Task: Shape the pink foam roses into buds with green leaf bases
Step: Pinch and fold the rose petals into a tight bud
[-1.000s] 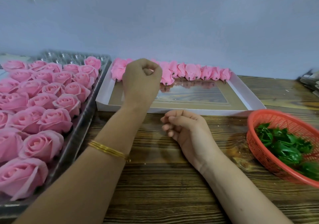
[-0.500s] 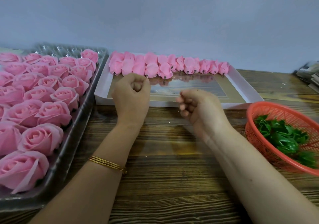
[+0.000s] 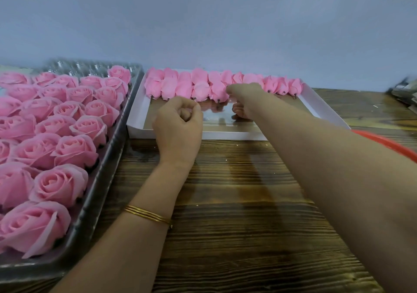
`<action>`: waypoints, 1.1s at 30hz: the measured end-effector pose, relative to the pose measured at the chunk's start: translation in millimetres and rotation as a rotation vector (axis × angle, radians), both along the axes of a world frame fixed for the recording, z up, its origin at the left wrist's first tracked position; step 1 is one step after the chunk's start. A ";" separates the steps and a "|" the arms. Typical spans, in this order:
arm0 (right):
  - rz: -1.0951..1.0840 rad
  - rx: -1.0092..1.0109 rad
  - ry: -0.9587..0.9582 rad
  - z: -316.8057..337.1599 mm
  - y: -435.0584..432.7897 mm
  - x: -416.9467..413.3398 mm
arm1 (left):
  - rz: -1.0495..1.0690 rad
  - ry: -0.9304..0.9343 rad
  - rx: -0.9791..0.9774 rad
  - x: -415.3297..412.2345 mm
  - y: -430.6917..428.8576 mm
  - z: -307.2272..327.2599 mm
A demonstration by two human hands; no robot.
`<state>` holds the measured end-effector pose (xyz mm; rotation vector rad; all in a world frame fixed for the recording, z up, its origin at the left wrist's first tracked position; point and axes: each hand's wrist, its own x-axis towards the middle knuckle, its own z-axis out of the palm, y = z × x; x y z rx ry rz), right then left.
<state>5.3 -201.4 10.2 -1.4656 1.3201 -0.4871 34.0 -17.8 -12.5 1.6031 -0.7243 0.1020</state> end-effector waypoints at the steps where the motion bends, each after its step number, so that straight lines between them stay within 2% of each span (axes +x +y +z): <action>1: -0.008 -0.002 0.018 -0.9 -3.7 3.4 | 0.000 -0.001 0.001 -0.3 -0.2 0.4; 7: 0.046 -0.041 0.158 2.5 -7.7 24.4 | -0.002 -0.011 0.022 -0.6 -0.6 1.2; 12: 0.145 -0.057 0.014 -9.1 -13.0 32.0 | 0.000 -0.007 0.027 0.2 -1.2 1.6; 18: 0.084 -0.093 -0.071 -13.2 -12.9 28.2 | 0.007 0.000 0.033 -0.7 -1.2 2.1; 23: 0.033 -0.273 0.178 -2.5 -0.9 24.7 | -0.002 0.020 0.043 -1.0 -0.8 2.9; 33: -0.119 -0.135 -0.183 -2.1 9.8 -10.0 | -0.026 0.020 0.019 -1.5 -2.4 1.7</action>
